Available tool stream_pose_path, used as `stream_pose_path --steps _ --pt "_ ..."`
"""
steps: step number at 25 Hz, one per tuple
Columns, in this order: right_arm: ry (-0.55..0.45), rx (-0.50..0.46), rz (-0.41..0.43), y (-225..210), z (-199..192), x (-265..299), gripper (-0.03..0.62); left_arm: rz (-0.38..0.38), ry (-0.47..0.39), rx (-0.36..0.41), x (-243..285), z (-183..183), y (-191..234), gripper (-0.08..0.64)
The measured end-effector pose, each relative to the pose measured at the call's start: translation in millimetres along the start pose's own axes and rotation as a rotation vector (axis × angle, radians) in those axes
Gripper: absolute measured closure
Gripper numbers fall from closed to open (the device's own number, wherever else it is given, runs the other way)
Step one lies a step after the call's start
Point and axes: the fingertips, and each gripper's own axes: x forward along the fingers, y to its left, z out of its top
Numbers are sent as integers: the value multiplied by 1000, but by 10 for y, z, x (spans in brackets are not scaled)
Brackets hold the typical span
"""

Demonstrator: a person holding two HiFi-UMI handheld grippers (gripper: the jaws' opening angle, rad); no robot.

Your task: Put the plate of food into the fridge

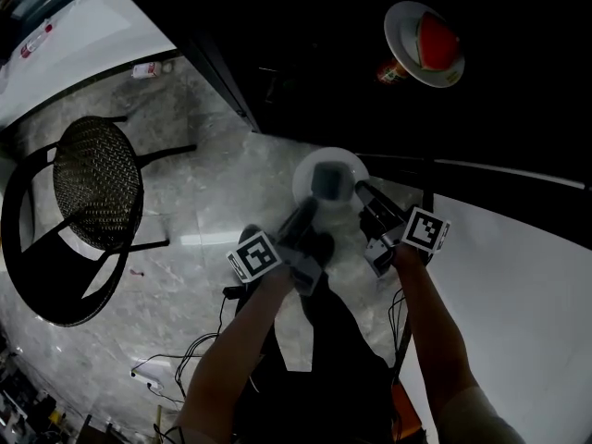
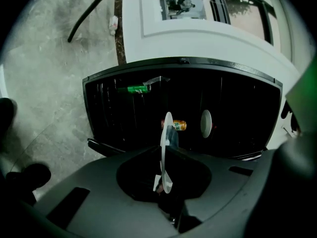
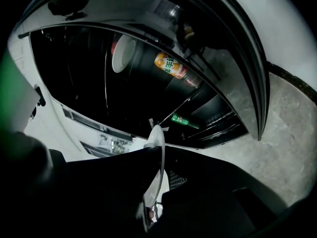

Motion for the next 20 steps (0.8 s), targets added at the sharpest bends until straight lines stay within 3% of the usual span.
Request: stream_pose_path --steps 10,20 --pt "-43 1 26 11 177 -149 561 3 -44 -14 81 -138 -174 532" --pt "-78 8 45 187 330 -366 561 -31 11 14 136 -233 -492 532"
